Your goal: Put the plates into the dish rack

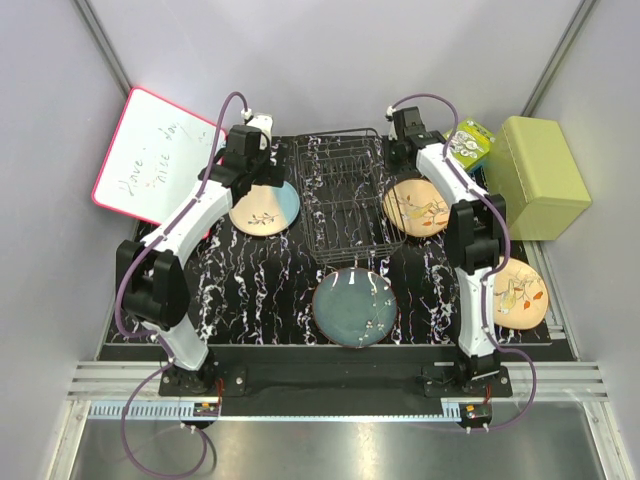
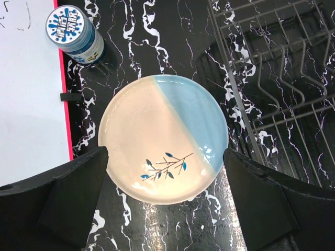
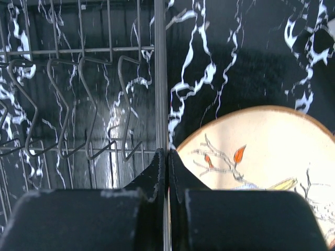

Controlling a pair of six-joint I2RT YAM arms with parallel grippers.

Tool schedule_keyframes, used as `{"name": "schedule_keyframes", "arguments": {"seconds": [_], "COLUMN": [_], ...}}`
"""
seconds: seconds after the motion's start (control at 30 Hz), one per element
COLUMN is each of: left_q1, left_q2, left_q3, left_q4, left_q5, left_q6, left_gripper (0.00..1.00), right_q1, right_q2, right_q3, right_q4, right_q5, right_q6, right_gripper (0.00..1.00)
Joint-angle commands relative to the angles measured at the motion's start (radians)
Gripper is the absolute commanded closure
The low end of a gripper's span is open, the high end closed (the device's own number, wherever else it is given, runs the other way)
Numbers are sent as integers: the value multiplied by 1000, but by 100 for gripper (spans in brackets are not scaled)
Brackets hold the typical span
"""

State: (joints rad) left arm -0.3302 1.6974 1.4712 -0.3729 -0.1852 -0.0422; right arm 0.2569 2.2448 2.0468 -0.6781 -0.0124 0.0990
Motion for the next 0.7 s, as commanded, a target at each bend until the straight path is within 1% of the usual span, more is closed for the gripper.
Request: {"name": "schedule_keyframes", "arguments": {"seconds": [0.0, 0.2, 0.43, 0.53, 0.67], "left_q1": [2, 2, 2, 2, 2], "left_q2": [-18, -30, -45, -44, -41], "left_q3": [37, 35, 21, 20, 26], "left_q4": [15, 11, 6, 3, 0], "left_q5": [-3, -2, -13, -11, -10], "left_q6": [13, 25, 28, 27, 31], "left_gripper": [1, 1, 1, 1, 1], "right_q1": [5, -13, -13, -15, -24], "right_q2": [59, 113, 185, 242, 346], "right_q3": [116, 177, 286, 378, 551], "right_q4": [52, 72, 100, 95, 46], "right_q5": [46, 86, 91, 97, 92], "right_q6": [60, 178, 166, 151, 148], "right_gripper": [100, 100, 100, 100, 100]}}
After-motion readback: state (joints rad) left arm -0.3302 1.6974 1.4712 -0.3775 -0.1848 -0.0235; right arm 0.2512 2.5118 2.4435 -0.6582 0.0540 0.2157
